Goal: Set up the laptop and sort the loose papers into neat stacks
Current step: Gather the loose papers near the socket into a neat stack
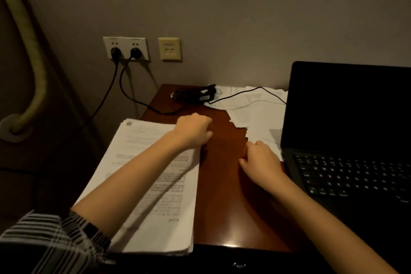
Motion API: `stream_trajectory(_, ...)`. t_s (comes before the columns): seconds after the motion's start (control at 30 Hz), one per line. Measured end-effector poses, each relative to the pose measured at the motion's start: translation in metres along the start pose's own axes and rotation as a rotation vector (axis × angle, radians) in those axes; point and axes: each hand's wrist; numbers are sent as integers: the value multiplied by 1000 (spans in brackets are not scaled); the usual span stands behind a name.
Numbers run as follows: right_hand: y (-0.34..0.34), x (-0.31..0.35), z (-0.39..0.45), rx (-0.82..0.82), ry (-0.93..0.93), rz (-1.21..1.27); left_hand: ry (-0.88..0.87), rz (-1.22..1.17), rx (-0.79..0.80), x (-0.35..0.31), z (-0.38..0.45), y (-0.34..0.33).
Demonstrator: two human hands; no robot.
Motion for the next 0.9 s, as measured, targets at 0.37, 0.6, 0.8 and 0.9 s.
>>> stream_trajectory(0.37,-31,-3,77,-369,390,-326,100,-341,-137,8,51,-61)
stream_trajectory(0.6,-29,23,174,-163,286,-340,166,-611,-191,20,57,-69)
stream_trajectory(0.8,-23,33,233,51,285,-354,252,-855,-220,26,58,-74)
stream_trajectory(0.9,-18,38,246,129,282,-394,258,-873,-219,27,58,-75)
Point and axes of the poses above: each hand's wrist, its own z-axis towards the middle knuckle, its own y-axis out of the back of the hand, x = y × z, and after that the axes turned 1 degree about y, right-handed
